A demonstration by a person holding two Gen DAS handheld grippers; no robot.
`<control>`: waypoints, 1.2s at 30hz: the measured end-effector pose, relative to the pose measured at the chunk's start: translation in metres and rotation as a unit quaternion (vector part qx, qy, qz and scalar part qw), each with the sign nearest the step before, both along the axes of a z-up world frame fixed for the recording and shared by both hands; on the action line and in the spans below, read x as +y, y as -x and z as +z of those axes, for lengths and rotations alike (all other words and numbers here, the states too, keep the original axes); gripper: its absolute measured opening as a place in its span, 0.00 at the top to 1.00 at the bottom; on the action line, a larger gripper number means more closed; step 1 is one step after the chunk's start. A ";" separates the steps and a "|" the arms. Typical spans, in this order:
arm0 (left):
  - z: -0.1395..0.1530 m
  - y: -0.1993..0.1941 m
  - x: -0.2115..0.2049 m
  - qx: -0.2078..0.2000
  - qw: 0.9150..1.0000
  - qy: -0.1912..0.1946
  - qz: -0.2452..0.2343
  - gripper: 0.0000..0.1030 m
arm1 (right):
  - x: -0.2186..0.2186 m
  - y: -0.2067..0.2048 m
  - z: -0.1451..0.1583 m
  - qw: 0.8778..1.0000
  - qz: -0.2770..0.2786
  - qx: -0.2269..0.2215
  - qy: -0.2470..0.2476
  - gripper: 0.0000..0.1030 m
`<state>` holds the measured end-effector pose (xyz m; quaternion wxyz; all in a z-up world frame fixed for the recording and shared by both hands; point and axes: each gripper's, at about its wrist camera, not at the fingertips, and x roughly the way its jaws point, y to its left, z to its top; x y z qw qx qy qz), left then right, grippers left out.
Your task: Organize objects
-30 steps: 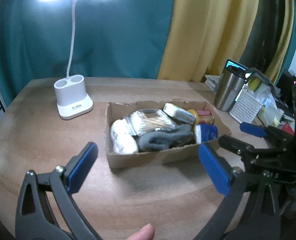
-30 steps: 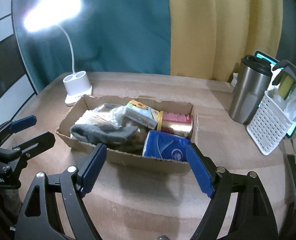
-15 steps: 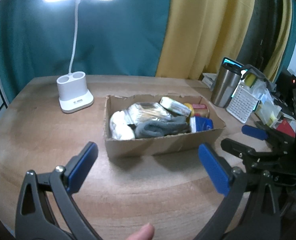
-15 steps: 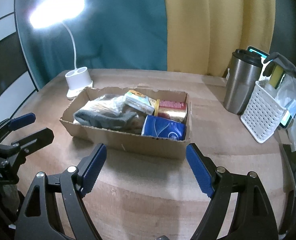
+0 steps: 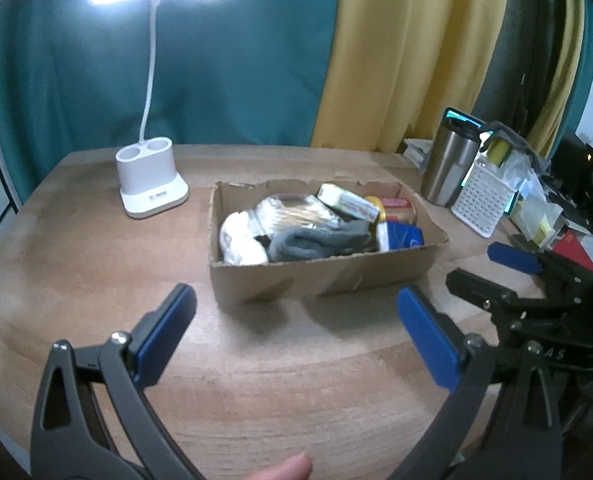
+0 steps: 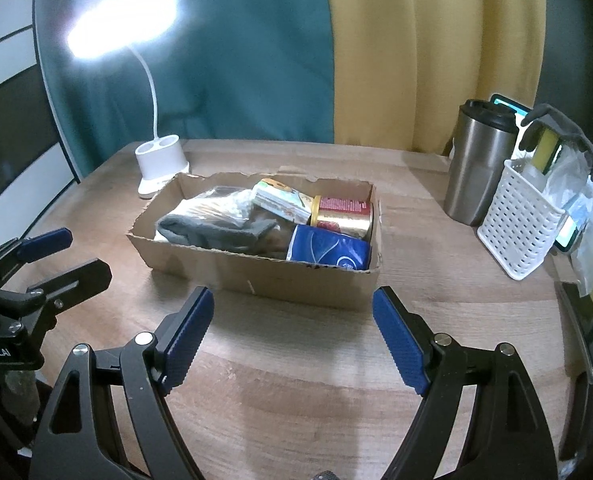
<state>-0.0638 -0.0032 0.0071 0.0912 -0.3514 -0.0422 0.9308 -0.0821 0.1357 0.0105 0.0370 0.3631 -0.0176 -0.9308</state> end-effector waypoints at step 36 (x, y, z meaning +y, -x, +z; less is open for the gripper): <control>0.005 -0.006 0.005 0.015 1.000 0.008 -0.010 0.01 | 0.004 -0.007 -0.001 1.000 -0.003 -0.008 0.003 0.18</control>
